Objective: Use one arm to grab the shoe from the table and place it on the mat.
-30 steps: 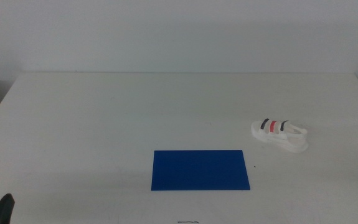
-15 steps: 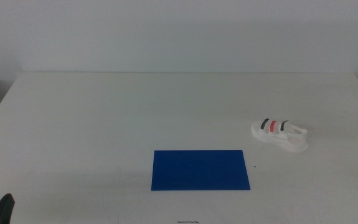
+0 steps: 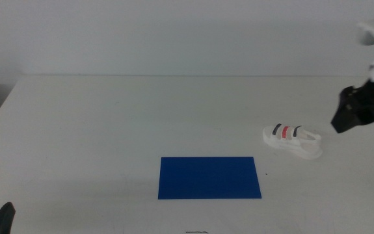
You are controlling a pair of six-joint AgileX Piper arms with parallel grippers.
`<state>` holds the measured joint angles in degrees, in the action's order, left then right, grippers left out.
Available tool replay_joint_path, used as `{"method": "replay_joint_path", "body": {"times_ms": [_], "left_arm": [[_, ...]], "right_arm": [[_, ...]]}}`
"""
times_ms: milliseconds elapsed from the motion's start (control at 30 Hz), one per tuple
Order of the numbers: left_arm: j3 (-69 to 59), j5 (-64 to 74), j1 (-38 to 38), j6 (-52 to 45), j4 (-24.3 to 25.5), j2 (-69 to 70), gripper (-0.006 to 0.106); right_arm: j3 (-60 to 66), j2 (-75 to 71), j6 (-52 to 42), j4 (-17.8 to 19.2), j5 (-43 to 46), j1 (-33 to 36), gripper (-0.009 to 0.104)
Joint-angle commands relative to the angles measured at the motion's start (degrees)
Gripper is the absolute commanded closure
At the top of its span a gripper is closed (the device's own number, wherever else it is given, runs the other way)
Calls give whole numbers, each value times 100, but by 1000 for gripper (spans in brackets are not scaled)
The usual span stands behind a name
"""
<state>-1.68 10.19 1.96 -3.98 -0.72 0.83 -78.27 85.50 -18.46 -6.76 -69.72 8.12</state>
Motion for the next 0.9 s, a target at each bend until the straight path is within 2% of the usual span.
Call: {"method": "replay_joint_path", "body": {"times_ms": [0, 200, 467, 867], "left_arm": [[19, -470, 22, 71, -32, 100, 7], [19, -470, 22, 71, -32, 100, 7], [19, -470, 22, 71, -32, 100, 7], [19, -470, 22, 71, -32, 100, 7]], "right_arm": [[-478, 220, -610, -38, 33, -35, 1], [-607, 968, -2123, -28, 1203, -35, 1], [-607, 1728, -2197, -127, 2160, -25, 1], [-607, 2643, -2298, -273, 2588, -25, 2]]}}
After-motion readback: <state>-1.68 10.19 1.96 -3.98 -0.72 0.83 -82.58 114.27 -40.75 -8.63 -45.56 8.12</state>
